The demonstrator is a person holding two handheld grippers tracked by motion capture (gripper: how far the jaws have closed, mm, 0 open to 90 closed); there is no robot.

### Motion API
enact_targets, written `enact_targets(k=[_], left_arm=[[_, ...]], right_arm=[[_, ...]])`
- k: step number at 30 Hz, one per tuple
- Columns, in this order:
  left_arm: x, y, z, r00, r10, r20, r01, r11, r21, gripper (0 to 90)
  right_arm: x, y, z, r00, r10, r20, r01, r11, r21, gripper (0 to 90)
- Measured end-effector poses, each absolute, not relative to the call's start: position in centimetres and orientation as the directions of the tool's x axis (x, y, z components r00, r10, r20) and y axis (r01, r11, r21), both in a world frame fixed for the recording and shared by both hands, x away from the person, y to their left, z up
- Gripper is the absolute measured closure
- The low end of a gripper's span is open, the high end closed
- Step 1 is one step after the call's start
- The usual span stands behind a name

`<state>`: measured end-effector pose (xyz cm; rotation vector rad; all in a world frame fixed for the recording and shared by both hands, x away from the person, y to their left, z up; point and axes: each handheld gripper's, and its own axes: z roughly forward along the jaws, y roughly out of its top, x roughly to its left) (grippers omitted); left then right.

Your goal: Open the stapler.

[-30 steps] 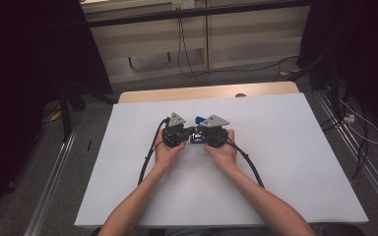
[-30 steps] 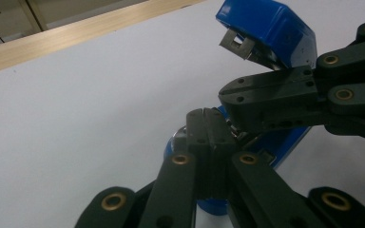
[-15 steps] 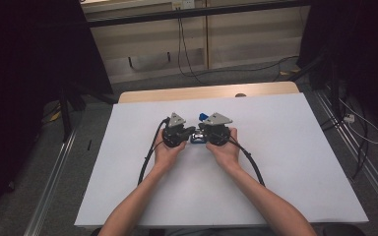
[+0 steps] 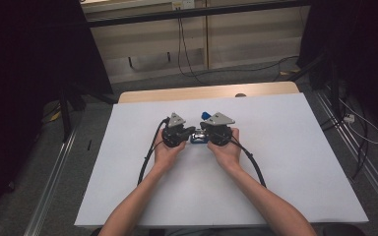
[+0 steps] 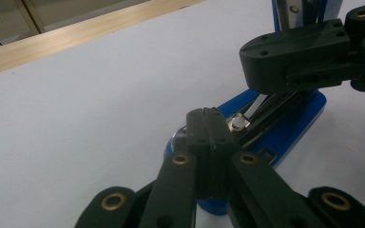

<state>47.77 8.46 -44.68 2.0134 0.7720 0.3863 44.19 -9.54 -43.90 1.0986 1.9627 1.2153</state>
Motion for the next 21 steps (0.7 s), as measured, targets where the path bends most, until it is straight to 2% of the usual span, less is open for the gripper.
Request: enact_targets(k=[18,21], left_arm=[[47.78,8.50,-44.73,0.757,0.652,-0.029,0.363,-0.383,0.849,90.0],[47.75,8.48,-44.76,0.755,0.655,-0.032,0.365,-0.379,0.851,90.0]], right_arm=[[44.01,-9.54,-43.86,-0.484,0.874,-0.055,0.338,0.245,0.909,90.0],[44.00,-9.81,-43.60,-0.454,0.888,-0.072,0.320,0.239,0.917,90.0]])
